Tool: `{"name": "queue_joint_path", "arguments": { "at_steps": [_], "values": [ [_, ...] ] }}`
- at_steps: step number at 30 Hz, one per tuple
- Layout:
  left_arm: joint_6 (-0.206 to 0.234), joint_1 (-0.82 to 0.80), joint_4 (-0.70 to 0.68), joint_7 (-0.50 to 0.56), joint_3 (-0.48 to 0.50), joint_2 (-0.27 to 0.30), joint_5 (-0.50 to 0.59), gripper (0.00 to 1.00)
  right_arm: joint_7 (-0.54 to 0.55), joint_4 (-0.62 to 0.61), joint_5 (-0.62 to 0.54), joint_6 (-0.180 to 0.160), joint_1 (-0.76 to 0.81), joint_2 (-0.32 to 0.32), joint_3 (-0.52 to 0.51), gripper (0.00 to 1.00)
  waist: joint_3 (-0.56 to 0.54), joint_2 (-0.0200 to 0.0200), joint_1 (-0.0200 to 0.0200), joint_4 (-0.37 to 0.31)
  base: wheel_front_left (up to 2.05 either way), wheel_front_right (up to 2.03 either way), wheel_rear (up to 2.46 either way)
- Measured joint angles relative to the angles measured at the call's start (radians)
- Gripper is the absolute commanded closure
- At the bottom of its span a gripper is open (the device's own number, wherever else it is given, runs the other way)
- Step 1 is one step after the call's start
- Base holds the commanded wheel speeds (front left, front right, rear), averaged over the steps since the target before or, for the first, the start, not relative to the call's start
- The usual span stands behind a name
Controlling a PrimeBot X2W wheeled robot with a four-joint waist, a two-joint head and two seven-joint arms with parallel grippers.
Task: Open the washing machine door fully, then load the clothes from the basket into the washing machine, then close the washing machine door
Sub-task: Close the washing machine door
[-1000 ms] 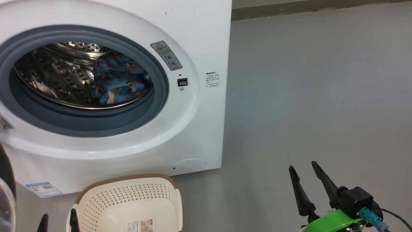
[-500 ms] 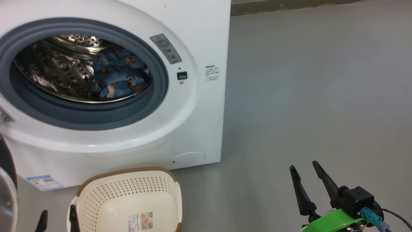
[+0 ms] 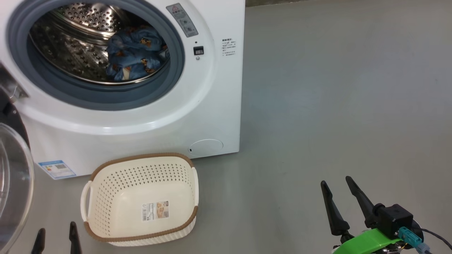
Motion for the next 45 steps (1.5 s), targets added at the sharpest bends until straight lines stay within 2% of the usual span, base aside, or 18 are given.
{"name": "queue_joint_path", "arguments": {
  "at_steps": [9,27,35,45],
  "values": [
    [-0.016,-0.011,-0.009,0.000,-0.011,0.000,0.003,0.00,0.000,-0.002,0.001,0.000,0.000,0.000,-0.008,0.00,-0.014,0.0000,0.0000,0.008,-0.52,0.52,0.00],
    [-0.009,-0.008,-0.012,0.000,-0.024,0.000,0.002,0.00,0.000,-0.004,-0.002,0.000,0.001,0.000,-0.011,0.00,-0.026,0.0000,0.0000,0.062,0.00,0.00,0.00],
    [0.002,-0.006,-0.010,0.000,-0.032,0.000,-0.012,0.00,0.000,-0.004,-0.012,0.000,0.003,0.000,-0.007,0.00,-0.027,0.0000,0.0000,0.124,0.00,0.00,0.00],
    [0.021,0.012,0.000,0.000,-0.027,0.000,-0.045,0.00,0.000,-0.014,-0.039,0.000,0.003,0.000,-0.006,0.00,-0.028,0.0000,0.0000,0.243,0.00,0.00,0.00]
  ]
}}
